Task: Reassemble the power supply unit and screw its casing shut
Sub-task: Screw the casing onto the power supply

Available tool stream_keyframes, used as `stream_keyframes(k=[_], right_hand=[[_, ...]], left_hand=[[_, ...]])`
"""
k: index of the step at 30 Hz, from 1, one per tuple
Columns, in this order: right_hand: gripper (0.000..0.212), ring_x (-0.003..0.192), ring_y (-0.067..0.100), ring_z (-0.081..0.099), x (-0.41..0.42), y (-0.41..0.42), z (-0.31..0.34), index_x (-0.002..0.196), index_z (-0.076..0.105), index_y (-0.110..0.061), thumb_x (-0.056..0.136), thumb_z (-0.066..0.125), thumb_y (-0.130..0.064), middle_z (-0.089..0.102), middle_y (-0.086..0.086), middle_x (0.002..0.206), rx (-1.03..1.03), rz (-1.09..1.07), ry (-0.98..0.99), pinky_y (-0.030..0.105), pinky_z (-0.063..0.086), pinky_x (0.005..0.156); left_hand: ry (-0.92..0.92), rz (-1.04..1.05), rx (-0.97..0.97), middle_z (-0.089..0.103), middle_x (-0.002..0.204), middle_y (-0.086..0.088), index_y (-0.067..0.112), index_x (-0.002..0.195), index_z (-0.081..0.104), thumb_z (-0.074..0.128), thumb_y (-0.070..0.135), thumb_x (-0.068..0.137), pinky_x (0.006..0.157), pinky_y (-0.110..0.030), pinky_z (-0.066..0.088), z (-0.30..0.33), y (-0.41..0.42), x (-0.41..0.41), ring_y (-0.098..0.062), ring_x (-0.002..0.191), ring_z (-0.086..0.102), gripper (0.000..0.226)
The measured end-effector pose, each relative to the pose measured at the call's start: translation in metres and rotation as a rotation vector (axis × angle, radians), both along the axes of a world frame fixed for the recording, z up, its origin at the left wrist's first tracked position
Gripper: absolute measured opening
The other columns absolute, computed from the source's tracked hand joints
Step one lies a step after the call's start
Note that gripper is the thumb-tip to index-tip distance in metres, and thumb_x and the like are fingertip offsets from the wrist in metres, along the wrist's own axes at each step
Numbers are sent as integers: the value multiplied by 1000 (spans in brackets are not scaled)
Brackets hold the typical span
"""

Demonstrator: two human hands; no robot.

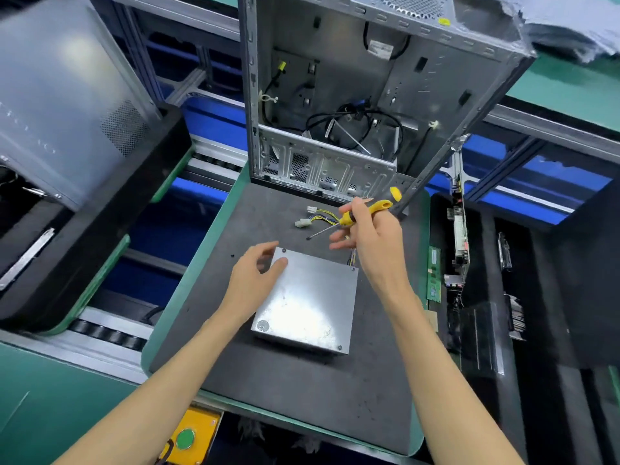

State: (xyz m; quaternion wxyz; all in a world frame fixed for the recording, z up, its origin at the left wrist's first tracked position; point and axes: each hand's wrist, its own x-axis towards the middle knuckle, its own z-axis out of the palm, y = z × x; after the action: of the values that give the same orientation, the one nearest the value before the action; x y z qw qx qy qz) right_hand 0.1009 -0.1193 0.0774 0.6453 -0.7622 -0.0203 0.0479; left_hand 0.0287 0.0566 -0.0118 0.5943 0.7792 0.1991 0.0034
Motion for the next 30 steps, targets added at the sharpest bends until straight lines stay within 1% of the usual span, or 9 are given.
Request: stream_keyframes(k=[2,4,7,9,13,16,25,28,30], right_hand=[[32,70,25,74,0,16,-6,90,68,-13,107,49,-31,70,-8,67,7,45,32,40,64,67],[32,75,26,76,-2,25,-13,93,68,-10,108,49,-31,73,-8,74,-19,78,55,37,64,70],[33,75,25,77,-5,31,-23,93,68,-9,108,49,-31,75,2,83,-56,98,70,35,64,71],[34,75,23,77,-6,33,-26,95,69,-9,109,48,-32,75,10,88,-84,98,77,37,64,74],[34,75,23,77,-5,35,-29,97,68,-8,109,47,-33,75,10,96,-115,102,71,43,64,79],[31,74,24,77,-5,34,-29,94,67,-12,109,48,-31,74,15,95,-100,96,54,46,63,79],[26,73,22,77,-3,37,-28,91,66,-17,107,51,-31,74,13,96,-129,138,4,53,62,81],[24,73,15,75,2,36,-22,92,67,-16,104,56,-34,75,5,86,-299,246,-125,52,59,83],[26,73,19,74,5,37,-17,92,68,-13,102,62,-36,72,3,75,-448,310,-240,51,57,79]], left_hand=[[8,24,-96,66,125,6,19,133,63,67,22,97,94,-17,49,-3,0,-3,0,110,61,36],[-2,34,-131,67,125,4,17,134,63,66,22,98,95,-20,49,-5,0,-3,-5,112,63,37],[-23,37,-115,64,128,3,15,135,62,64,20,99,92,-13,48,-5,-1,-5,-8,113,62,36],[-35,36,-108,63,128,3,14,135,62,64,19,99,87,-7,46,-6,-3,-5,-8,113,61,36],[-44,40,-105,62,128,3,13,135,61,63,19,100,86,-3,45,-7,-3,-5,-7,114,60,36],[-45,36,-102,62,128,3,13,136,61,63,20,100,87,-4,46,-8,-3,-5,-8,115,60,37],[-47,34,-100,62,128,3,15,135,62,64,21,99,89,-12,49,-10,-1,-4,-7,113,62,36],[-47,38,-121,63,126,4,16,132,63,65,22,98,84,-8,49,-10,-1,-4,0,108,63,35],[-48,41,-132,65,125,5,17,131,64,66,23,97,79,-5,48,-10,-1,-4,6,105,63,34]])
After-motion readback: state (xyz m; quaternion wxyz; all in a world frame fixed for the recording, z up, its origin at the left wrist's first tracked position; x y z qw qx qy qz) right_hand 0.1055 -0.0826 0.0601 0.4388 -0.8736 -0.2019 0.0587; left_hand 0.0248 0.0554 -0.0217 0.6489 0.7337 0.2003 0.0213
